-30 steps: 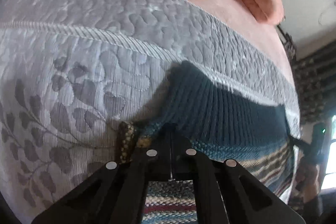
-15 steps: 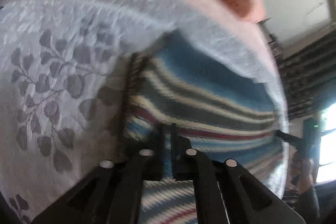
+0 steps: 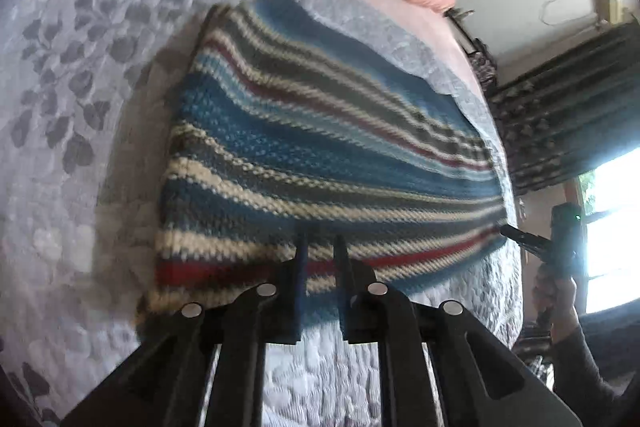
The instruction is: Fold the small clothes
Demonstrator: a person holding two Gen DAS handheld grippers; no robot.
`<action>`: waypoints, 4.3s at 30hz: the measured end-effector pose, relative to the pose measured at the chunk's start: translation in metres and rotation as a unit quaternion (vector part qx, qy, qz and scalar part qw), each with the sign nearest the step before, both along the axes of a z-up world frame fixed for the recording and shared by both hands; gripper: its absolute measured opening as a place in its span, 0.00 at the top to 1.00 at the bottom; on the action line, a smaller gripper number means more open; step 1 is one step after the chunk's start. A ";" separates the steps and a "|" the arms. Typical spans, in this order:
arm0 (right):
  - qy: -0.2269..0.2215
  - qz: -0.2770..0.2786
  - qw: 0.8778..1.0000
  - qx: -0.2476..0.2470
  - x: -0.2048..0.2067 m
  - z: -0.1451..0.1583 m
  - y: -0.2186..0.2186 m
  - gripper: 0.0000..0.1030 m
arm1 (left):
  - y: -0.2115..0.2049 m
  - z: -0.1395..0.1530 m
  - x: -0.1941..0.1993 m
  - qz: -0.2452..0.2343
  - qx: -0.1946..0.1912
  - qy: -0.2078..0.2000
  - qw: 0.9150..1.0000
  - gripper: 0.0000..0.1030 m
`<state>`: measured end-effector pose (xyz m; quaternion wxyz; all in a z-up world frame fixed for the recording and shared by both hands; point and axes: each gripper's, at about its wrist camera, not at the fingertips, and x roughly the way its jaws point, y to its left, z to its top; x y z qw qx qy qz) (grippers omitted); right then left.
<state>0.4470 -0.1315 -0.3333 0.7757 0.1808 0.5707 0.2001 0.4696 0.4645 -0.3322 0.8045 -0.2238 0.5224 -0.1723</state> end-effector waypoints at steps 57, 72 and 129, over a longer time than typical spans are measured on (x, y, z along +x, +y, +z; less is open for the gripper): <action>-0.391 0.234 0.807 -0.377 -0.134 -0.017 0.477 0.79 | 0.042 0.000 0.214 -0.005 -0.047 0.094 0.994 0.79; -0.391 0.160 0.849 -0.318 -0.125 0.055 0.442 0.85 | 0.000 0.083 0.222 -0.031 0.014 0.071 0.997 0.81; -0.388 0.005 0.891 -0.235 -0.112 0.140 0.287 0.88 | -0.202 0.198 0.235 -0.091 0.143 0.020 0.985 0.81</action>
